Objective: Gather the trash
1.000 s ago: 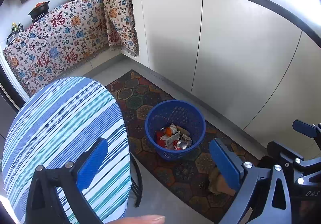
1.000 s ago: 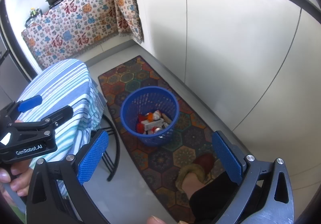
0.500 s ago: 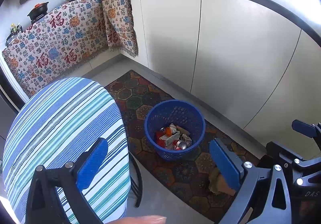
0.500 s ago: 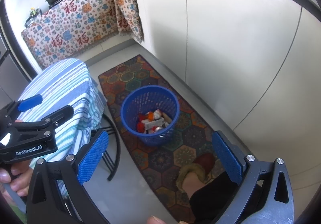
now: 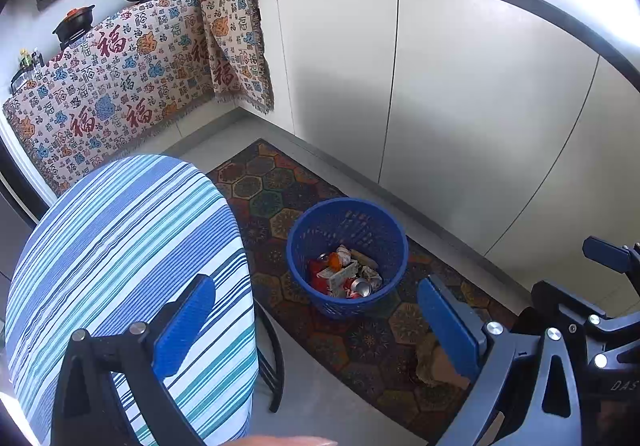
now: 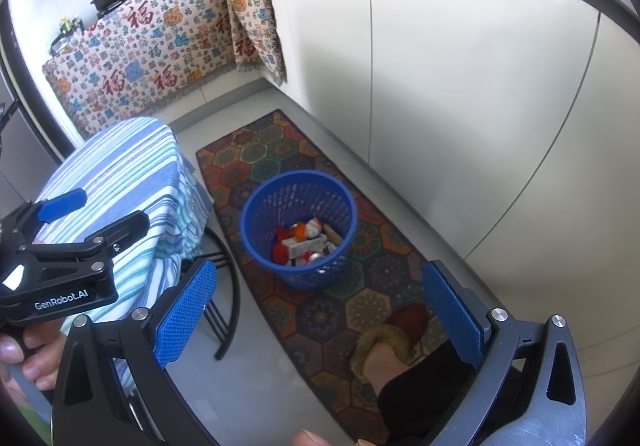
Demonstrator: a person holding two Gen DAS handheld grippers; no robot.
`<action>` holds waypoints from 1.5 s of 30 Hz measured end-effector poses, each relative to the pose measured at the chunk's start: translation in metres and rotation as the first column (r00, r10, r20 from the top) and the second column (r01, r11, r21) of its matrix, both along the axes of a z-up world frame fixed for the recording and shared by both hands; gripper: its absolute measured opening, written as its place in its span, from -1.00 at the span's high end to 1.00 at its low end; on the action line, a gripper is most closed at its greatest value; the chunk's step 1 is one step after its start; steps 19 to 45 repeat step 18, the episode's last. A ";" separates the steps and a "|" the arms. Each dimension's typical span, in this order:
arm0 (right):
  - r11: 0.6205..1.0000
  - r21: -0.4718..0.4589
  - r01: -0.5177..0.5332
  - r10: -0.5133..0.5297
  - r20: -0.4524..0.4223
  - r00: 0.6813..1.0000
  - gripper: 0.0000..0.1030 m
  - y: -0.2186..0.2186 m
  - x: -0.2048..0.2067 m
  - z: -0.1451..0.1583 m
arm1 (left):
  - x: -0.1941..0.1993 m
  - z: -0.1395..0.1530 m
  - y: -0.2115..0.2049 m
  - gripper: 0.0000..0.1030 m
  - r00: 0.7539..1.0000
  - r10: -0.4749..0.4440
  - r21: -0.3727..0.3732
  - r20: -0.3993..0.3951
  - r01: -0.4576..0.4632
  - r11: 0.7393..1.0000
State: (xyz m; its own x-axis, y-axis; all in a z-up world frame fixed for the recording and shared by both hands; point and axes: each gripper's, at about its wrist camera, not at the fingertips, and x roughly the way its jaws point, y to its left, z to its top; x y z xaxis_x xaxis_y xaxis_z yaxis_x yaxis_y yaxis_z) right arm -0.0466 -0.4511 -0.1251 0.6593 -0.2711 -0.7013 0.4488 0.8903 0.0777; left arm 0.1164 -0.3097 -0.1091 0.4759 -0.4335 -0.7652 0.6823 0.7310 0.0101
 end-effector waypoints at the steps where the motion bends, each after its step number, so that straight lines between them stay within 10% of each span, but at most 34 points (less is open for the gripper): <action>1: 1.000 0.000 0.000 0.000 0.000 1.000 -0.99 -0.001 0.000 0.000 | 0.000 0.000 0.000 -1.00 1.000 -0.002 0.000 0.000 0.002 1.000; 45: 1.000 0.015 0.023 -0.023 -0.012 1.000 -0.99 -0.008 -0.001 -0.003 | -0.006 -0.005 0.008 -1.00 0.999 -0.035 0.015 0.020 0.035 0.999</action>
